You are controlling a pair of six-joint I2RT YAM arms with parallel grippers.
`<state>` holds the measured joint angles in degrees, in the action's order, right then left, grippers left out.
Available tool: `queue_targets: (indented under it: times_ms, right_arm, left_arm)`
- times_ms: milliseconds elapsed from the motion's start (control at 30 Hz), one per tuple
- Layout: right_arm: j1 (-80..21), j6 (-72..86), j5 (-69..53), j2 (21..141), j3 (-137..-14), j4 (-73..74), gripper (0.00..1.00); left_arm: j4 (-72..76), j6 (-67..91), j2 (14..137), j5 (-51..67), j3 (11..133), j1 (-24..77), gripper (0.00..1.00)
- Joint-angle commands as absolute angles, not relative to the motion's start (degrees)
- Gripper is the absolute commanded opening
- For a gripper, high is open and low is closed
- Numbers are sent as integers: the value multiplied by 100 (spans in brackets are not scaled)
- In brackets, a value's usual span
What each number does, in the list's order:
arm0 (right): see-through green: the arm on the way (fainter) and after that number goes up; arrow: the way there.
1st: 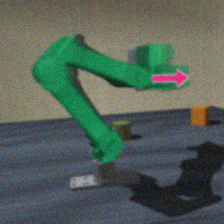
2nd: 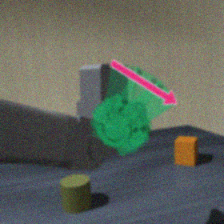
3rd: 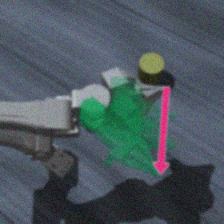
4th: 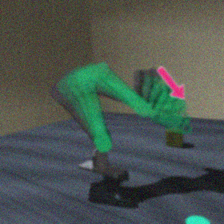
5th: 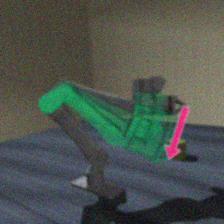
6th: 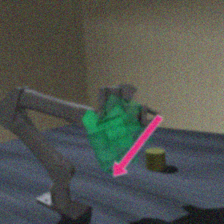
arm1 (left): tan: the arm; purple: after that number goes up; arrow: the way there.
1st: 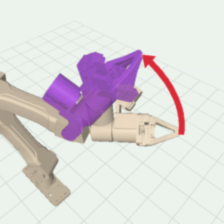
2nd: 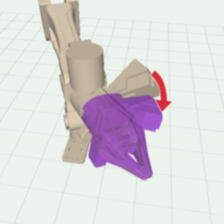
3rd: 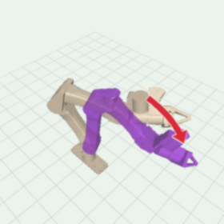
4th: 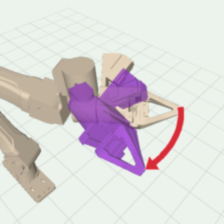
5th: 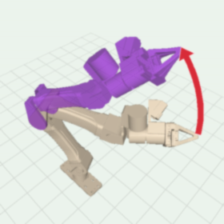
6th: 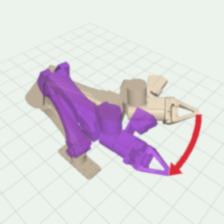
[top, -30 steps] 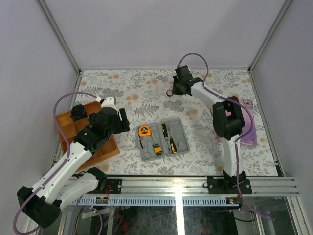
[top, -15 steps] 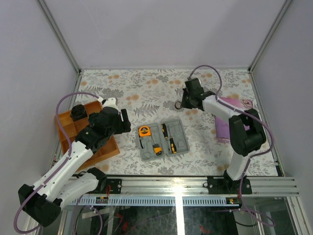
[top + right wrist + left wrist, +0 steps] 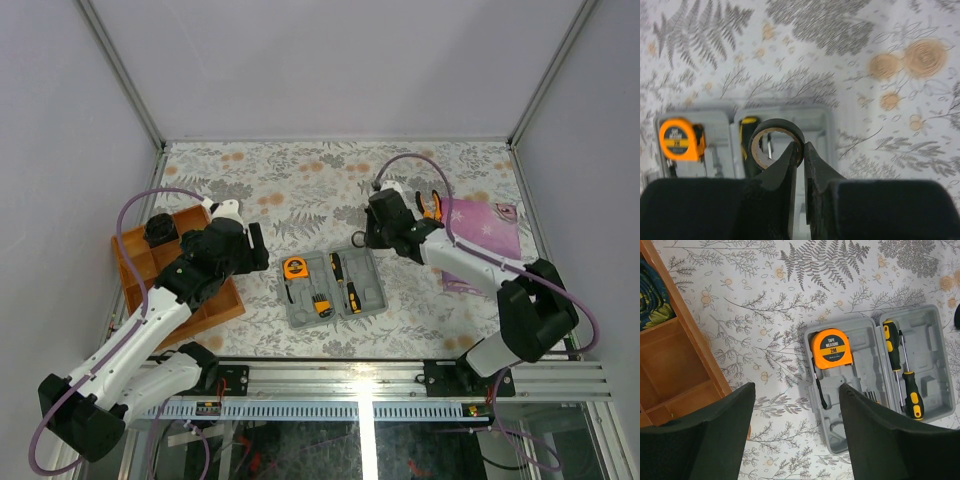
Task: Sort the tools into containers
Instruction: Place the engineering item in the storage box.
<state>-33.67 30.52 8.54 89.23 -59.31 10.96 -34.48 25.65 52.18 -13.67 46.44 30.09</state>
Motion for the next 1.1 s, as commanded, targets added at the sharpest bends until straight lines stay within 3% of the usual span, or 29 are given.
queue_targets:
  times_ms: [0, 200, 500, 767, 1067]
  right_arm:
    - [-4042, 2845, 1215, 8331, -5531, 801, 0]
    - [-5083, 2960, 1537, 7958, -5179, 798, 0]
    - [-6280, 3301, 1766, 8411, -5305, 850, 0]
    - [-6691, 3570, 1441, 8900, -5608, 766, 0]
    - [-6768, 3663, 1082, 9450, -5924, 712, 0]
  left_arm:
    - [-3226, 2509, 5217, -1311, 4579, 3041, 67]
    - [-3204, 2559, 5229, -1227, 4571, 3041, 67]
    - [-2862, 3780, 5012, -807, 4007, 3042, 69]
    - [-2200, 5072, 4316, -403, 2750, 3041, 69]
    - [-1764, 5430, 4029, 117, 2084, 3041, 68]
